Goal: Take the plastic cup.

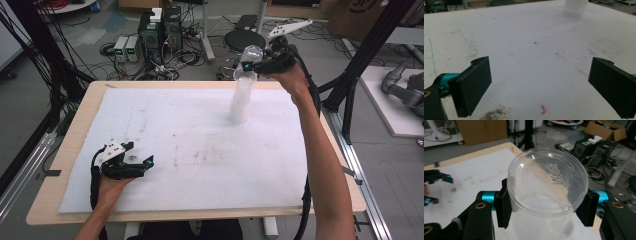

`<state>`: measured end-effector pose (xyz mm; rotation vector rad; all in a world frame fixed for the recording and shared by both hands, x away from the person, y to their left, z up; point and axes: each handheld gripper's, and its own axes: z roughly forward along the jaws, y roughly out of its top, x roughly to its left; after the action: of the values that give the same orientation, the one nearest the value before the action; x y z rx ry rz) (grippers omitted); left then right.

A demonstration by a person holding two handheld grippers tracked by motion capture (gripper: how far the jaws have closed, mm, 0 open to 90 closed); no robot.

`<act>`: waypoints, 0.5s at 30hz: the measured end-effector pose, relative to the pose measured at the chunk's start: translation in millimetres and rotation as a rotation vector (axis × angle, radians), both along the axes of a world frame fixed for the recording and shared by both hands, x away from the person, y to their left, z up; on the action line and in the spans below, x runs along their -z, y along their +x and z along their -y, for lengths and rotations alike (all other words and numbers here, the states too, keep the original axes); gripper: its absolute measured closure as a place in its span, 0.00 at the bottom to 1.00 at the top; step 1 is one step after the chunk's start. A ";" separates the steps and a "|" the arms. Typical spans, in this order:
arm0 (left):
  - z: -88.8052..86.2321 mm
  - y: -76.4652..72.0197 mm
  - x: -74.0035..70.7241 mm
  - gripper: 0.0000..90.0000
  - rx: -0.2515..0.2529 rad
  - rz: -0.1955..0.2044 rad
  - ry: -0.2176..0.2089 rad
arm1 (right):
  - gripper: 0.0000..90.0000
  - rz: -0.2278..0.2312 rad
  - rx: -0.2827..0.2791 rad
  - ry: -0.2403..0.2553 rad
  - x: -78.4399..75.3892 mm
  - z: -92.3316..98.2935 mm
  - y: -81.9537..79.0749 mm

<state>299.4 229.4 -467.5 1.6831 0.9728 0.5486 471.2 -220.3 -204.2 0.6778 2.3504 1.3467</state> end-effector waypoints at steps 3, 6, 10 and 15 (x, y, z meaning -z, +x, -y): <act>-0.2 0.1 0.0 0.05 -0.001 -0.003 -0.003 | 0.45 0.002 -0.043 0.015 7.9 -5.4 -15.5; 0.0 0.4 0.0 0.05 0.000 -0.003 -0.002 | 0.45 0.005 -0.088 0.032 17.2 -13.8 -32.3; -0.1 0.6 -0.1 0.05 0.002 -0.008 0.003 | 0.45 0.011 -0.151 0.044 32.1 -28.3 -58.1; -0.4 0.5 0.0 0.05 0.001 -0.007 -0.003 | 0.45 0.023 -0.216 0.078 52.5 -44.2 -87.7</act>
<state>300.0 229.8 -467.5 1.6838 0.9778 0.5407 383.5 -176.2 -256.7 0.4359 2.4189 1.5347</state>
